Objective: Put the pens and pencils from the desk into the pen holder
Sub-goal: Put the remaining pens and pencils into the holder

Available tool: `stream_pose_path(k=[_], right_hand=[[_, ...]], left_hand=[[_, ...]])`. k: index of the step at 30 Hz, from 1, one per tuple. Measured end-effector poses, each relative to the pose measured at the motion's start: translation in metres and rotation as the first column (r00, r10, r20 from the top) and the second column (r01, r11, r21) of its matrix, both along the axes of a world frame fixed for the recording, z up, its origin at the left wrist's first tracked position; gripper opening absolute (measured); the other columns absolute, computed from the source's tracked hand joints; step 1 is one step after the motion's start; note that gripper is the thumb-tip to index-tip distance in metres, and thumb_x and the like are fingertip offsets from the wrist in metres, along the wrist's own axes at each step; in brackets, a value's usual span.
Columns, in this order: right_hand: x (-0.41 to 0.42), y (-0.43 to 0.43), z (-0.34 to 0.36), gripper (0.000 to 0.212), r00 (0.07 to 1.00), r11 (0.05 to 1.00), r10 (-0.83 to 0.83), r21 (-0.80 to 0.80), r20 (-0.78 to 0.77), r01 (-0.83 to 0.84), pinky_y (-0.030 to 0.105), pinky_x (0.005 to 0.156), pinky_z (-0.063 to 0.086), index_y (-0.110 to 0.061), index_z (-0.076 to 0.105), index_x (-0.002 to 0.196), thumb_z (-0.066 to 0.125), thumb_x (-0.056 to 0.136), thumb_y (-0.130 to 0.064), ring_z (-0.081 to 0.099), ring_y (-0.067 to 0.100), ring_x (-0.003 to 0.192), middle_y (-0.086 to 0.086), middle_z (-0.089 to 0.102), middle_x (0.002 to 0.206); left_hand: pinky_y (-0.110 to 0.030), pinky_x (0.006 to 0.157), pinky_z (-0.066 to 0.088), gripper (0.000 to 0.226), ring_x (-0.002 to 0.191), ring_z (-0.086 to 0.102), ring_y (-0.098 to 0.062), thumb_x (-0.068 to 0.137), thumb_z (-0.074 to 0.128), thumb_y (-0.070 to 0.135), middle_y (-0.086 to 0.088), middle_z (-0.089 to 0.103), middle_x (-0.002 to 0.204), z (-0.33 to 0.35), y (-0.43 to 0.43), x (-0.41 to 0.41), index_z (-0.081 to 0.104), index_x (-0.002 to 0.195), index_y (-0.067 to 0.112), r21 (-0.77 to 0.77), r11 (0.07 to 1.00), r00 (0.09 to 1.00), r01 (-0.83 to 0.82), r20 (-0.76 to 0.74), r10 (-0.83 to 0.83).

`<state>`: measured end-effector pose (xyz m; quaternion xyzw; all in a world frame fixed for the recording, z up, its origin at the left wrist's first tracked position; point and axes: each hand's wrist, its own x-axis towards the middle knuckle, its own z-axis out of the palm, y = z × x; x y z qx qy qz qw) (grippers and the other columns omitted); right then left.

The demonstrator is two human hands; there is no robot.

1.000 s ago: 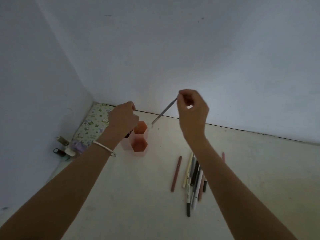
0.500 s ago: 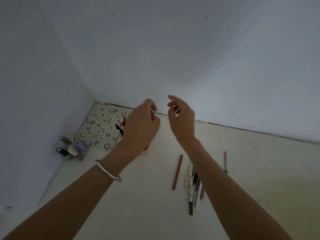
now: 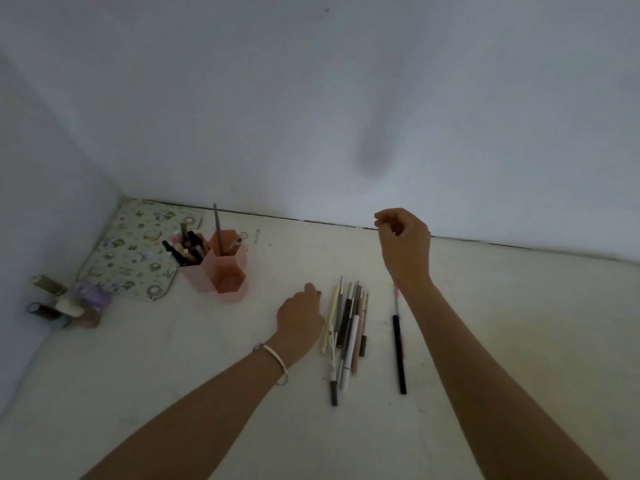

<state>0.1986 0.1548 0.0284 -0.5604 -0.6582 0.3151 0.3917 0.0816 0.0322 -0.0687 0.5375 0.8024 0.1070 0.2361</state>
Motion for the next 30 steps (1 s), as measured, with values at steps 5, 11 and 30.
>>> stream_pose_path(k=[5,11,30], right_hand=[[0.029,0.011,-0.023,0.022,0.99,0.99,-0.062,-0.119,0.124,0.077,0.004,0.05,0.038,-0.017,0.07,0.093,0.054,0.086,-0.004,0.055,0.005,0.06,0.001,0.071,0.088],[0.058,0.005,-0.079,0.024,0.86,0.919,0.042,-0.358,0.508,0.167,0.024,0.077,0.04,-0.004,0.06,0.113,0.051,0.091,-0.01,0.061,0.027,0.101,0.012,0.064,0.114],[-0.059,0.009,0.043,0.032,0.966,0.904,0.041,0.421,-0.255,0.072,0.014,0.076,0.047,-0.007,0.056,0.121,0.053,0.09,0.001,0.055,0.007,0.076,0.007,0.059,0.089]], left_hand=[[-0.021,0.056,0.057,0.05,0.065,0.064,-0.01,0.089,0.064,0.013,0.003,0.06,0.085,0.044,0.018,-0.017,0.039,0.131,0.024,0.393,0.905,0.955,-0.163,0.293,0.045],[-0.014,0.061,0.055,0.058,0.066,0.062,-0.003,0.09,0.064,0.014,0.012,0.057,0.081,0.071,0.031,-0.019,0.036,0.138,0.032,0.505,0.852,0.952,-0.136,0.304,-0.028],[-0.039,0.073,0.057,0.045,0.079,0.065,-0.022,0.092,0.059,0.006,-0.007,0.065,0.092,0.113,0.016,-0.179,0.042,0.131,0.021,0.585,0.764,0.946,-0.271,0.016,0.323]])
